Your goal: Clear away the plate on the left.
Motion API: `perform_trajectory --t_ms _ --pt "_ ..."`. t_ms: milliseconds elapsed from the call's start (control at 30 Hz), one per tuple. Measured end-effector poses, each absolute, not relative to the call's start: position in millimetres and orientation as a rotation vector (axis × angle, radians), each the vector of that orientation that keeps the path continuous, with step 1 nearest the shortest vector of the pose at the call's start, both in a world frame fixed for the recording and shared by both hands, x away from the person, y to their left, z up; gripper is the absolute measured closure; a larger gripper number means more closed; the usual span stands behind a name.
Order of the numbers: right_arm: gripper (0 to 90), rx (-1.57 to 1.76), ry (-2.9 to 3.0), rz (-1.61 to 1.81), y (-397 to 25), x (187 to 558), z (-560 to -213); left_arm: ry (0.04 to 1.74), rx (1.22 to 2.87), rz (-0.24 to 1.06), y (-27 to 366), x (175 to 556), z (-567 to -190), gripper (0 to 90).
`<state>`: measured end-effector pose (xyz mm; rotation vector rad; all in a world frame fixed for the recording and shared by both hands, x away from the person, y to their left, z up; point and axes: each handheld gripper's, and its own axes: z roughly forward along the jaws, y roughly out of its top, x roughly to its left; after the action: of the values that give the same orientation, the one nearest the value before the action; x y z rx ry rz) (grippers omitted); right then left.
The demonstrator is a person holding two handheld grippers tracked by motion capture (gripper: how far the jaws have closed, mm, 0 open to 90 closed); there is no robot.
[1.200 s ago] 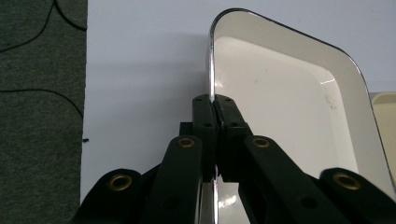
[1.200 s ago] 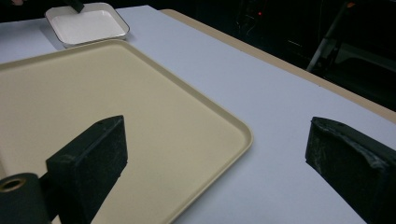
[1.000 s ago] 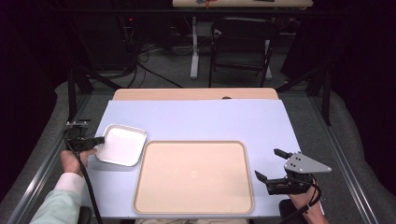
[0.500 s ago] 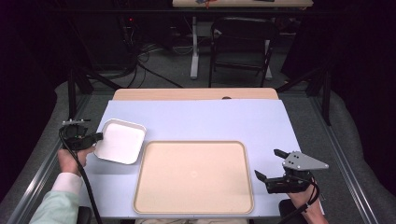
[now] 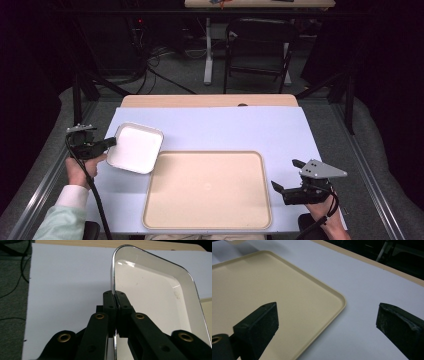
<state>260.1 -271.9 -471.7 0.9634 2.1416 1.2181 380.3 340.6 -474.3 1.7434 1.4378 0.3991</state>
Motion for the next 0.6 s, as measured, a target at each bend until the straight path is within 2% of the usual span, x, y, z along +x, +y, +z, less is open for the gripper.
perform_trajectory --t_ms 600 --pt "1.3 1.031 2.182 1.168 -254.7 280.0 -471.3 1.327 1.754 0.38 297.5 379.4 -464.2 88.3"
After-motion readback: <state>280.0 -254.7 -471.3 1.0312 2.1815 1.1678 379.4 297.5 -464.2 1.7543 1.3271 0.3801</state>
